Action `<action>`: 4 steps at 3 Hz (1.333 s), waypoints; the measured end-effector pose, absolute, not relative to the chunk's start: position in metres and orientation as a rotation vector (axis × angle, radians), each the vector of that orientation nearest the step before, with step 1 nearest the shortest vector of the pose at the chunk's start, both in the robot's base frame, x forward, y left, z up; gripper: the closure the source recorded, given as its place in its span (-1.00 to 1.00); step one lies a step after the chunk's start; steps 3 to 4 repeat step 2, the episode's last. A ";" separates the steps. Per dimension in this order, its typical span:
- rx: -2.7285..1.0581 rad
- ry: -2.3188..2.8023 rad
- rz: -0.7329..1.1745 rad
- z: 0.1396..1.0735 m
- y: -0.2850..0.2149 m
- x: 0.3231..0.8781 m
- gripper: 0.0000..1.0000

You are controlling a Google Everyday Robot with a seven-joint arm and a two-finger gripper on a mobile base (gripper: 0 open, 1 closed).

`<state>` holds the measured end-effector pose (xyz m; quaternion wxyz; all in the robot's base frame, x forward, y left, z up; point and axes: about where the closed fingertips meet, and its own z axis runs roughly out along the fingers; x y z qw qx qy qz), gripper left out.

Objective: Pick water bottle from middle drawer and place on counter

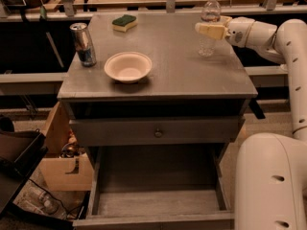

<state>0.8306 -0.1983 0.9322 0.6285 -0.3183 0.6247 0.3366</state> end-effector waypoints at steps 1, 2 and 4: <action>-0.732 1.431 0.776 0.932 -0.195 0.832 -1.00; -0.733 1.431 0.776 0.932 -0.194 0.832 -1.00; -0.733 1.431 0.776 0.932 -0.194 0.832 -1.00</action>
Offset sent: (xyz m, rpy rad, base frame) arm 0.0008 0.0033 -0.0005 0.0004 0.0009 0.0042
